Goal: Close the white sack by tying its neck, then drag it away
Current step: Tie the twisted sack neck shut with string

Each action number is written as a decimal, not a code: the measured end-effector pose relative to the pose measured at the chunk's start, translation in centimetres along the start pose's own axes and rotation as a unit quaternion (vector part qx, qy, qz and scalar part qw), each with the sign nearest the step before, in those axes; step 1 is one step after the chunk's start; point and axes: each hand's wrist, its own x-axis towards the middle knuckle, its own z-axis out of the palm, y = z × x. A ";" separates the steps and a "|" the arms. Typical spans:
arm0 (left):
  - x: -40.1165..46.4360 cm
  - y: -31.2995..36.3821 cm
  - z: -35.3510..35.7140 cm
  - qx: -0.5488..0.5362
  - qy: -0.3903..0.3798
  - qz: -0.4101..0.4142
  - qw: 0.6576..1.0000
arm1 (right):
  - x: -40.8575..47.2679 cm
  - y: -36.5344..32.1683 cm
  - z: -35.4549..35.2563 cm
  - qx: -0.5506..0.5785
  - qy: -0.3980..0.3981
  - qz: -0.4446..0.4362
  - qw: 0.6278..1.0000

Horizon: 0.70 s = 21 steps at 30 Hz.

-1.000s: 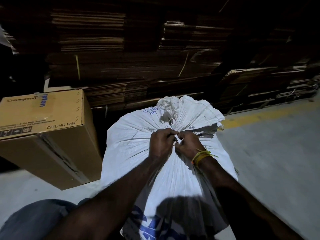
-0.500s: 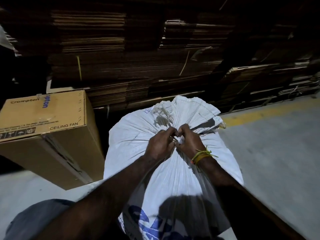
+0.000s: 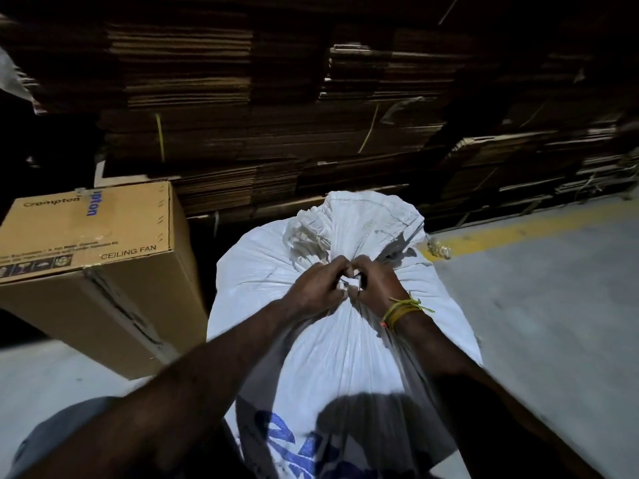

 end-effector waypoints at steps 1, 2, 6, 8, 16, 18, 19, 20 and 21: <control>-0.3 0.0 0.4 -0.004 0.035 -0.010 0.999 | 0.0 0.0 0.1 -0.006 0.004 -0.005 1.000; -0.7 0.2 0.8 -0.010 0.075 -0.020 0.997 | 0.0 0.0 0.2 -0.010 0.007 -0.007 1.000; -1.7 0.9 3.2 -0.060 0.206 -0.036 0.976 | -0.1 -0.5 0.5 -0.016 0.035 -0.021 0.999; -1.9 0.7 3.8 -0.082 0.244 -0.042 0.965 | -0.2 -0.9 0.6 -0.023 0.040 -0.024 0.999; -1.8 0.3 4.2 -0.086 0.339 -0.100 0.932 | -1.3 -1.3 0.9 0.022 0.066 -0.034 0.997; -1.8 -0.4 4.1 -0.093 0.334 -0.119 0.930 | -1.6 -0.9 0.8 0.010 0.049 -0.051 0.997; -1.8 -0.8 4.0 -0.092 0.327 -0.127 0.932 | -1.7 -0.6 0.7 0.007 0.039 -0.052 0.998; -1.7 -1.0 3.7 -0.088 0.313 -0.134 0.936 | -1.7 -0.3 0.6 0.006 0.029 -0.049 0.998; -1.6 -1.0 3.1 -0.083 0.292 -0.139 0.943 | -1.8 -0.1 0.6 0.003 0.021 -0.047 0.999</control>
